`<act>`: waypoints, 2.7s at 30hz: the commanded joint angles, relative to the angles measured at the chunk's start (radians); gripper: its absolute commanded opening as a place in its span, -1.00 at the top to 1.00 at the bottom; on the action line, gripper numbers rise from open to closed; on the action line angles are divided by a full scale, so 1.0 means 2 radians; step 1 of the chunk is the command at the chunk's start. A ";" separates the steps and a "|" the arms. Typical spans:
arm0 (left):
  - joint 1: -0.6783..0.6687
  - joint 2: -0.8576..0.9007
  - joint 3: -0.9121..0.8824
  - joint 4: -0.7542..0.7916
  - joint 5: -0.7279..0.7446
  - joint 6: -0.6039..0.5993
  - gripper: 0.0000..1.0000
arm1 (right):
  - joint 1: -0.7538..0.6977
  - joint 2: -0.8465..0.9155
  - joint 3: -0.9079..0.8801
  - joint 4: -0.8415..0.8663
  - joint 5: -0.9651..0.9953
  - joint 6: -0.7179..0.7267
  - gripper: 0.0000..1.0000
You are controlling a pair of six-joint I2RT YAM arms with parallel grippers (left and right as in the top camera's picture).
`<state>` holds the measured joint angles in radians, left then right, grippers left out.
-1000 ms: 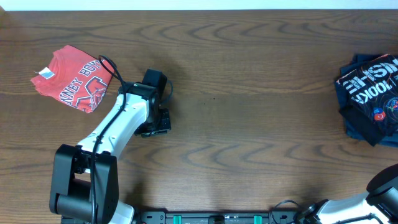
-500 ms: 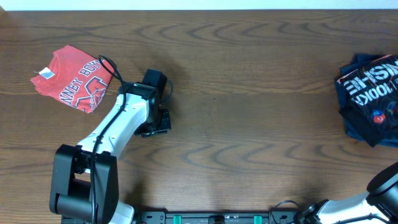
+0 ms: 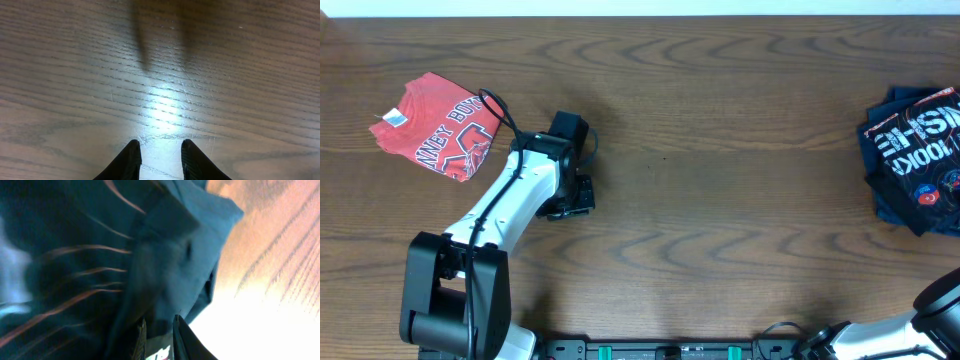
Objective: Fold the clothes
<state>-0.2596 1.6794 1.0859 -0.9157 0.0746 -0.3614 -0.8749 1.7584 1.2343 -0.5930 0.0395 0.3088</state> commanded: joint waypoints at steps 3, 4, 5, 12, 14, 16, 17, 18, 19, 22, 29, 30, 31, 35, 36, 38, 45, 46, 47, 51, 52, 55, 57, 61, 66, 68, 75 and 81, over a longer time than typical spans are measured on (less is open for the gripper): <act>0.001 -0.010 0.014 -0.001 -0.006 0.015 0.42 | 0.017 -0.083 0.067 -0.027 -0.029 0.010 0.67; 0.001 -0.012 0.016 -0.001 -0.006 0.015 0.42 | 0.021 -0.097 0.078 -0.034 -0.035 0.010 0.69; 0.001 -0.016 0.017 0.001 -0.006 0.018 0.42 | 0.025 -0.111 0.088 -0.041 -0.040 0.010 0.70; 0.001 -0.063 0.028 0.034 -0.006 0.038 0.41 | 0.089 -0.170 0.108 -0.066 -0.130 -0.062 0.64; 0.001 -0.081 0.028 0.053 -0.010 0.043 0.14 | 0.126 -0.170 0.108 -0.077 -0.151 -0.113 0.58; 0.004 -0.099 0.030 0.071 -0.014 0.054 -0.05 | 0.172 -0.167 0.108 -0.090 -0.148 -0.149 0.50; 0.006 -0.106 0.032 0.076 -0.018 0.056 -0.15 | 0.190 -0.165 0.108 -0.093 -0.143 -0.156 0.46; 0.010 -0.114 0.035 0.080 -0.020 0.060 -0.24 | 0.213 -0.163 0.108 -0.094 -0.134 -0.163 0.39; 0.015 -0.120 0.040 0.081 -0.021 0.065 -0.32 | 0.240 -0.161 0.108 -0.094 -0.117 -0.167 0.26; 0.034 -0.126 0.060 0.074 -0.021 0.080 -0.42 | 0.299 -0.157 0.108 -0.093 -0.068 -0.167 -0.18; 0.088 -0.132 0.098 0.005 -0.021 0.086 -0.91 | 0.398 -0.159 0.108 -0.104 -0.025 -0.146 -0.98; 0.092 -0.137 0.098 -0.008 -0.021 0.083 -0.91 | 0.401 -0.160 0.108 -0.111 -0.025 -0.132 -0.98; 0.097 -0.143 0.098 -0.022 -0.021 0.083 -0.91 | 0.401 -0.163 0.108 -0.119 -0.025 -0.120 -0.98; 0.100 -0.187 0.089 -0.041 -0.022 0.083 -0.91 | 0.396 -0.181 0.101 -0.146 -0.027 -0.100 -0.98; 0.100 -0.202 0.084 -0.039 -0.025 0.083 -0.91 | 0.397 -0.189 0.094 -0.147 -0.028 -0.100 -0.98; 0.097 -0.241 0.068 -0.031 -0.031 0.081 -0.91 | 0.397 -0.214 0.070 -0.142 -0.028 -0.097 -0.99; 0.097 -0.389 -0.039 0.040 -0.031 0.078 -0.91 | 0.397 -0.369 -0.097 -0.034 -0.029 -0.068 -0.99; 0.097 -0.412 -0.059 0.053 -0.031 0.074 -0.91 | 0.397 -0.391 -0.121 -0.018 -0.029 -0.065 -0.99; 0.097 -0.433 -0.077 0.065 -0.030 0.068 -0.92 | 0.397 -0.416 -0.146 -0.002 -0.029 -0.064 -0.99; 0.097 -0.480 -0.117 0.105 -0.030 0.068 -0.96 | 0.397 -0.484 -0.214 0.027 -0.027 -0.065 -0.99; 0.097 -0.485 -0.121 0.111 -0.030 0.068 -0.96 | 0.397 -0.494 -0.224 0.026 -0.027 -0.065 -0.99; 0.097 -0.488 -0.122 0.108 -0.030 0.068 -0.96 | 0.397 -0.512 -0.242 0.025 -0.027 -0.065 -0.98; 0.097 -0.487 -0.122 0.107 -0.030 0.068 -0.96 | 0.397 -0.513 -0.247 0.024 -0.027 -0.065 -0.99; 0.097 -0.484 -0.122 0.107 -0.030 0.068 -0.96 | 0.397 -0.510 -0.248 0.024 -0.027 -0.065 -0.98; 0.097 -0.484 -0.122 0.107 -0.030 0.068 -0.96 | 0.397 -0.507 -0.248 0.007 -0.027 -0.065 -0.99; 0.097 -0.484 -0.122 0.107 -0.030 0.068 -0.96 | 0.397 -0.507 -0.248 -0.003 -0.027 -0.065 -0.98; 0.097 -0.484 -0.122 0.107 -0.030 0.068 -0.96 | 0.397 -0.506 -0.248 -0.041 -0.027 -0.065 -0.99; 0.097 -0.484 -0.122 0.107 -0.030 0.068 -0.96 | 0.397 -0.506 -0.248 -0.067 -0.018 -0.066 -0.98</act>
<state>-0.0635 0.7113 0.8436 -0.7055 0.0223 -0.2131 -0.0753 0.7460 0.7429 -0.7284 -0.0223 0.1684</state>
